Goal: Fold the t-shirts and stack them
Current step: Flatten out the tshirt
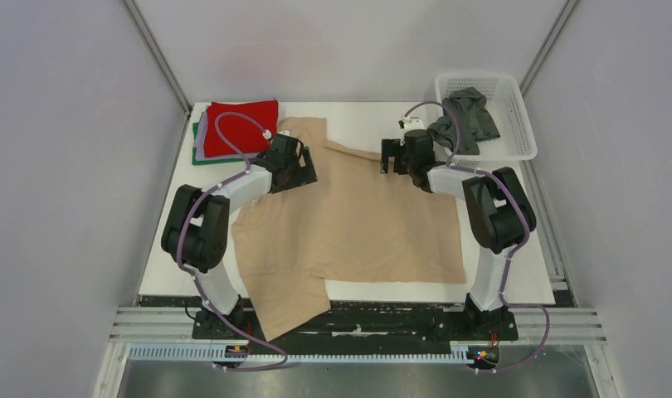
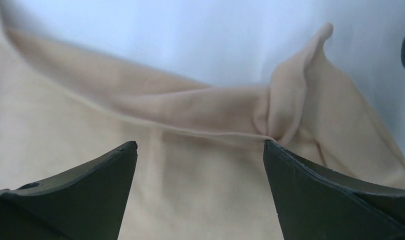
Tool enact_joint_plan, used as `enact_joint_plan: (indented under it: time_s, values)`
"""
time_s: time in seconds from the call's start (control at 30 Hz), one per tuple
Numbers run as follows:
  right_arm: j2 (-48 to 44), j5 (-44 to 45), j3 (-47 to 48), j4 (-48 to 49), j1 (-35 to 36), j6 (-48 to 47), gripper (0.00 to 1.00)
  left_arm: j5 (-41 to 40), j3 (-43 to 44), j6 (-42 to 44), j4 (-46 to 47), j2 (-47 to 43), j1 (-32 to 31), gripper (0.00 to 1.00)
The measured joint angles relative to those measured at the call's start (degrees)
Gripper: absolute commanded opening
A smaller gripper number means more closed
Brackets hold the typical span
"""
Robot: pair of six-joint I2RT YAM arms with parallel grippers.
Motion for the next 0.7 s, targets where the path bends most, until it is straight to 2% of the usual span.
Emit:
enact_joint_plan:
  time_s: [0.23, 0.4, 0.7]
  values:
    - [12.3, -0.2, 13.2, -0.9, -4.8, 1.9, 0.98, 0.5, 0.0, -1.7, 2.9, 1.7, 2.0, 1.0]
    - [18.1, 3.7, 21.7, -1.6, -7.3, 2.1, 0.98, 0.4, 0.0, -2.4, 3.3, 2.8, 3.5, 1.0]
    - [20.4, 7.6, 27.7, -4.0, -9.2, 0.5, 0.98, 0.2, 0.1, -2.4, 3.4, 3.0, 3.5, 1.0]
